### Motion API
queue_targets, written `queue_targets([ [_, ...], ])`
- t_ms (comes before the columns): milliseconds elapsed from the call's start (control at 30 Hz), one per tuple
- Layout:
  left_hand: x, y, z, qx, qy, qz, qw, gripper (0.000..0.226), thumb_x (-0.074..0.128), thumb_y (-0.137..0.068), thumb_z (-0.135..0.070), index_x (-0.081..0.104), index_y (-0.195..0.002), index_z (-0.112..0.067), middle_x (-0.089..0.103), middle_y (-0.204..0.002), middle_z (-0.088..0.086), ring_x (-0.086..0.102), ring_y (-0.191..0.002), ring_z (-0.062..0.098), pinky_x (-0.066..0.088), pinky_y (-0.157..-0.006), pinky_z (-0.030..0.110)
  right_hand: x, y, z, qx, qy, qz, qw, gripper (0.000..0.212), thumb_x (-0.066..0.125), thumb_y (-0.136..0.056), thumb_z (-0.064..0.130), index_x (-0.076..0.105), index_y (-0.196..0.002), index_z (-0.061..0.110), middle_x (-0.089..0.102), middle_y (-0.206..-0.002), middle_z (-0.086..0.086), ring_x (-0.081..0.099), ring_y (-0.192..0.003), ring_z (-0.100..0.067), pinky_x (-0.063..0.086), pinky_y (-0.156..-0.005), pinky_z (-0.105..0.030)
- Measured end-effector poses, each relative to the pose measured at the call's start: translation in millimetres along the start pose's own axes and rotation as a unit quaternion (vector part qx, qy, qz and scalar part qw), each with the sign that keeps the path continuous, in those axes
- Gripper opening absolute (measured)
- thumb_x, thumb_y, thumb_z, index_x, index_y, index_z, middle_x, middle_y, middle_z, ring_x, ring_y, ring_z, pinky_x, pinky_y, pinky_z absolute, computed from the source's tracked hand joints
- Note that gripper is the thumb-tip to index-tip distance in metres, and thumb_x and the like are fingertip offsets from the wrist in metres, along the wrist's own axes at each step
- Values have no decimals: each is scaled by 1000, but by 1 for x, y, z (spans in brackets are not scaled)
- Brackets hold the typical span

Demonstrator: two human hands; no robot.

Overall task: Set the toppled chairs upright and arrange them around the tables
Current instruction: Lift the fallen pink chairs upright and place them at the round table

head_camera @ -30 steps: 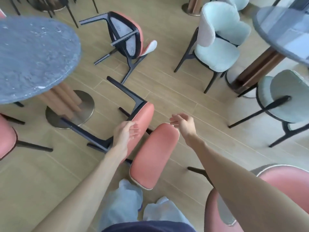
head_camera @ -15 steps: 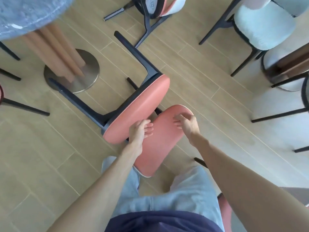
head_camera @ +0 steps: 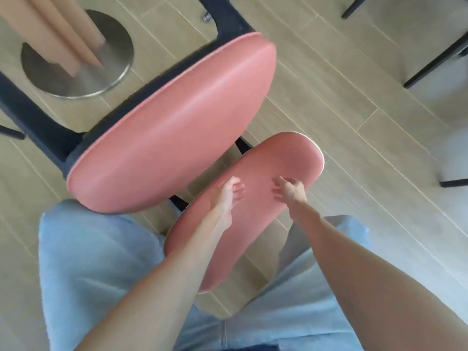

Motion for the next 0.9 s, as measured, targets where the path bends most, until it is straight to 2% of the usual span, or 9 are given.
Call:
queue_targets([
  [67,7,-30,37,-24,-2,-9,1000,14,65,-88,-20,71,-96,-10,74,-92,8,67,-78,23,52,-79,33,16,-30,-36,23,0,12,1000,22,67,-90,28,67,-103,11,69,-94,-7,67,-92,-28,57,-93,-49],
  [133,9,-55,70,-48,20,-27,998,9,65,-88,-16,70,-87,-9,71,-89,13,65,-70,24,54,-65,30,28,-55,-67,47,3,24,999,27,67,-91,28,68,-106,6,69,-95,-11,65,-89,-25,56,-94,-50],
  [233,6,-84,119,-81,44,-58,994,10,65,-90,-17,70,-93,-10,71,-83,9,64,-64,20,51,-46,21,34,-89,-109,85,0,20,996,19,67,-91,27,66,-93,8,67,-114,-20,65,-97,-29,56,-95,-52],
  [333,6,-108,168,-120,81,-65,987,13,61,-93,-17,68,-85,-8,68,-72,6,63,-64,20,51,-54,27,36,-124,-150,141,-7,11,990,43,69,-92,31,59,-121,2,61,-120,-16,59,-118,-34,56,-88,-45],
  [433,6,-123,218,-185,135,-63,971,22,58,-94,-17,62,-75,-8,65,-70,9,61,-67,24,50,-60,33,35,-150,-187,199,6,25,980,42,70,-91,37,55,-118,9,59,-126,-12,56,-121,-34,52,-96,-48],
  [567,1,-138,274,-260,177,-55,947,24,55,-96,-22,58,-77,-9,63,-77,11,59,-73,25,47,-67,34,39,-180,-212,227,13,33,973,75,72,-84,56,47,-141,13,43,-150,-10,50,-129,-36,55,-91,-58],
  [633,-2,-138,298,-299,181,-51,936,26,55,-97,-27,58,-80,-8,62,-82,12,58,-74,24,46,-70,34,40,-186,-221,223,-5,42,974,78,73,-82,57,46,-141,14,39,-154,-7,45,-135,-37,54,-90,-60],
  [767,4,-134,325,-345,235,-57,907,38,67,-91,-38,51,-98,-6,56,-95,16,57,-93,30,50,-86,44,36,-197,-227,213,-29,44,976,73,80,-77,51,48,-132,15,42,-152,-4,44,-136,-35,53,-93,-61],
  [900,6,-138,335,-279,374,-126,875,59,79,-83,-32,50,-128,-7,47,-128,11,50,-116,27,50,-93,41,38,-203,-234,215,-66,-4,974,86,84,-75,46,41,-143,15,42,-151,-3,41,-138,-30,55,-85,-55],
])
Point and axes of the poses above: each hand's wrist, its own y-axis away from the middle knuckle, its own x-axis out of the palm, z = x × y, the point moved 6 cm from there along -y, towards the middle knuckle
